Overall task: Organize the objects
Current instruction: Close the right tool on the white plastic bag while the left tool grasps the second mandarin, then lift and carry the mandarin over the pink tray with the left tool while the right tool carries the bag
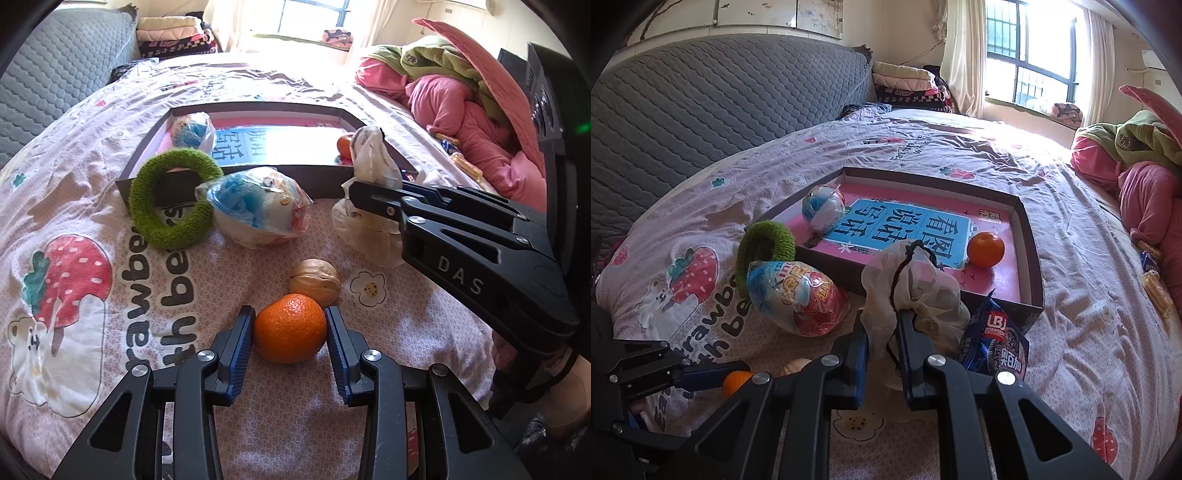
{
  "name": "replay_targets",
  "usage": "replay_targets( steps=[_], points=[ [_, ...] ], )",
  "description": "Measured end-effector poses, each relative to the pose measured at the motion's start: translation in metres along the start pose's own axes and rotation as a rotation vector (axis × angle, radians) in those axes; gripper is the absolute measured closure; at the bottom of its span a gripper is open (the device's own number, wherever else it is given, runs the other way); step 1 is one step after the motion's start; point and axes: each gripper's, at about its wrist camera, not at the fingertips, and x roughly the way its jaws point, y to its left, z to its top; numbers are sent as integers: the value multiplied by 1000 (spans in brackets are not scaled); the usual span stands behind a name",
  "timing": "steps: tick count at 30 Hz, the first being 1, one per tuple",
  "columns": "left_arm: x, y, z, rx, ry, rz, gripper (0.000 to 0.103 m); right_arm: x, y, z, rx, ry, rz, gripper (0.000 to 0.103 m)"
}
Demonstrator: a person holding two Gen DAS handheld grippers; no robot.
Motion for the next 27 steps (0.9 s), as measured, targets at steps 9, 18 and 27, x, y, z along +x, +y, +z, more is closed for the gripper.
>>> replay_targets(
  steps=[9, 18, 27],
  points=[
    [-23, -3, 3, 3, -48, 24, 64, -17, -1, 0, 13, -35, 20, 88],
    [-47, -13, 5, 19, -100, 48, 64, -43, -4, 5, 19, -101, 34, 88],
    [-58, -16, 14, 24, -139, 66, 64, -57, -9, 11, 34, -140, 41, 88]
  ],
)
